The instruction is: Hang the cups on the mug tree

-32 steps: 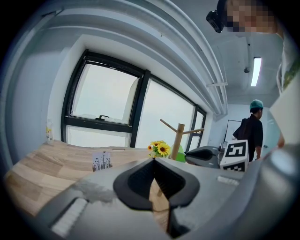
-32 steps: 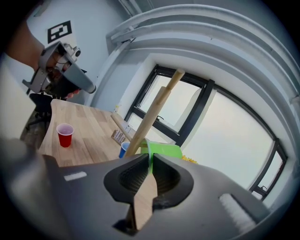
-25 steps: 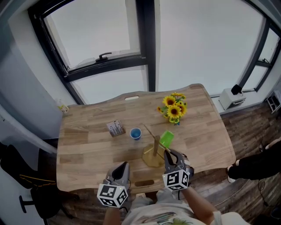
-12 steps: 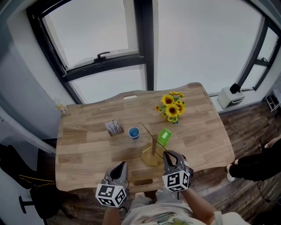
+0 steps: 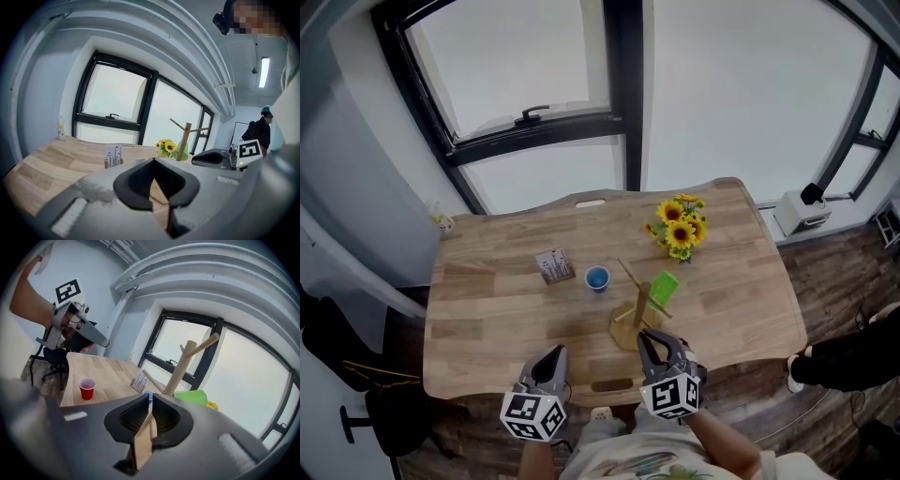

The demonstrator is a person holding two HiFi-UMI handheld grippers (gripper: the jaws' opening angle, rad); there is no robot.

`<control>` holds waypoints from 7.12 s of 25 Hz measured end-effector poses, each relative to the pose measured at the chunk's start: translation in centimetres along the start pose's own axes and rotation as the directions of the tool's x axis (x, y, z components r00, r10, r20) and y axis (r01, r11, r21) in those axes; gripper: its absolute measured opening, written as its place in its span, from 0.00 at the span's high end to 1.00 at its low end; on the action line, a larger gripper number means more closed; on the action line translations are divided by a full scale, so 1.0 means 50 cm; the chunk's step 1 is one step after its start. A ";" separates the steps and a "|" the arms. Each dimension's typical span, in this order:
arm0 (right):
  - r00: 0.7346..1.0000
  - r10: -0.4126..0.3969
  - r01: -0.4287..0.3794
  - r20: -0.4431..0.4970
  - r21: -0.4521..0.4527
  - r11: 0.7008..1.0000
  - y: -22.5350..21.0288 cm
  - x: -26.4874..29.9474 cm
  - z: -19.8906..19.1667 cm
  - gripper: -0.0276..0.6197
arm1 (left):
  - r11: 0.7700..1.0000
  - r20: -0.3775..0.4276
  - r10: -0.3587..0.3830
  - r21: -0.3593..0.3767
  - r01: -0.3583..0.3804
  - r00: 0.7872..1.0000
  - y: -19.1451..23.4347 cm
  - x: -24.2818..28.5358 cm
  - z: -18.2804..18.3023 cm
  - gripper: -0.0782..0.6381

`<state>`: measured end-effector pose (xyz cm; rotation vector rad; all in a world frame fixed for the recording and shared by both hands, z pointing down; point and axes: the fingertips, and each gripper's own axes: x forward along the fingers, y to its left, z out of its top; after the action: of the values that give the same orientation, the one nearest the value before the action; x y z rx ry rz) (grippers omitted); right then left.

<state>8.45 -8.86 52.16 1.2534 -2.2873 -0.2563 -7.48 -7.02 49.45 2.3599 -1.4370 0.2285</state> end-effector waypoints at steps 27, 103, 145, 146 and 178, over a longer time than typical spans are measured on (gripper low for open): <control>0.855 0.515 -0.519 -0.067 -0.152 0.841 0.425 0.103 0.085 0.68 | 0.980 -0.011 0.161 -0.118 -0.161 0.987 0.210 -0.169 -0.073 0.89; 0.869 0.436 -0.482 0.233 0.198 0.854 0.186 0.058 0.272 0.92 | 0.997 -0.031 0.016 -0.069 -0.018 0.999 0.123 -0.060 -0.058 0.89; 0.857 0.319 -0.511 0.404 0.738 0.440 0.009 0.020 0.085 0.92 | 0.998 -0.081 -0.049 -0.032 0.047 0.996 -0.022 0.006 -0.082 0.89; 0.860 0.317 -0.506 0.400 0.743 0.437 0.005 0.020 0.080 0.92 | 0.998 -0.080 -0.050 -0.031 0.047 0.996 -0.024 0.006 -0.081 0.89; 0.956 0.256 -0.276 0.144 0.737 0.617 -0.040 0.016 -0.043 0.88 | 0.998 -0.096 -0.066 -0.026 0.063 0.993 -0.065 0.010 -0.093 0.89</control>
<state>10.69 -10.45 53.44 1.2085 -2.6535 0.9012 -4.15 -4.28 53.18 2.3387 -1.3099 0.3030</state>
